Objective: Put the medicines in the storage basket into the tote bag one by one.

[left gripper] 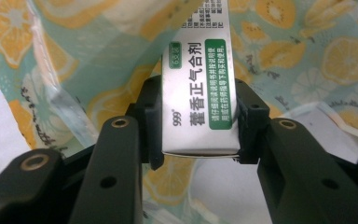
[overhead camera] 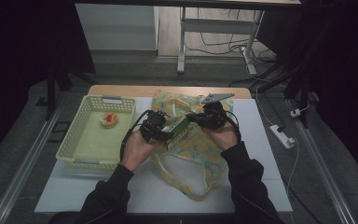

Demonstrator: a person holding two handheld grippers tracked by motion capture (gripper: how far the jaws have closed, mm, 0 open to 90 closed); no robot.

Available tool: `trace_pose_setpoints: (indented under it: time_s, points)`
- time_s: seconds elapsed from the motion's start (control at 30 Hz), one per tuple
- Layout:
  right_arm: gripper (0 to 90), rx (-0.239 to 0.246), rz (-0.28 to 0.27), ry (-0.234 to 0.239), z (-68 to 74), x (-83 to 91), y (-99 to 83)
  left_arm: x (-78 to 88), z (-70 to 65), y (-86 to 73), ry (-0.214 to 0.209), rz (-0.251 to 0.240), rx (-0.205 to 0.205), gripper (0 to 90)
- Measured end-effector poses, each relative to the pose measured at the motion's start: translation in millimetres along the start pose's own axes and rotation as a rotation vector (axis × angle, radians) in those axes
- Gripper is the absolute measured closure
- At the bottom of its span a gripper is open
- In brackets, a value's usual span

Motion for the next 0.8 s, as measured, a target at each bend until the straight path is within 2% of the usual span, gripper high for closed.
trace_pose_setpoints:
  time_s: [0.23,0.47,0.8]
  points:
    - [90.0,-0.004,0.003,-0.002,-0.8,-0.5,-0.4,-6.4,10.5,0.5,0.026,-0.011,0.025,61.9]
    - [90.0,-0.005,0.008,-0.003,-2.3,-2.4,-1.3,-11.8,16.6,3.2,0.070,-0.018,0.046,61.9]
    - [90.0,-0.008,0.008,-0.008,-3.0,-4.2,-1.9,-21.1,24.0,4.8,0.113,-0.001,0.059,61.9]
Point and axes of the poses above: each handheld gripper's, and its own axes: x roughly backward along the jaws, y roughly out of its top, z roughly to its left, the point moved 3 cm from there along -x, roughly forward along the jaws, and after that the axes turned 5 degrees about -x, right-handed, at the moved point
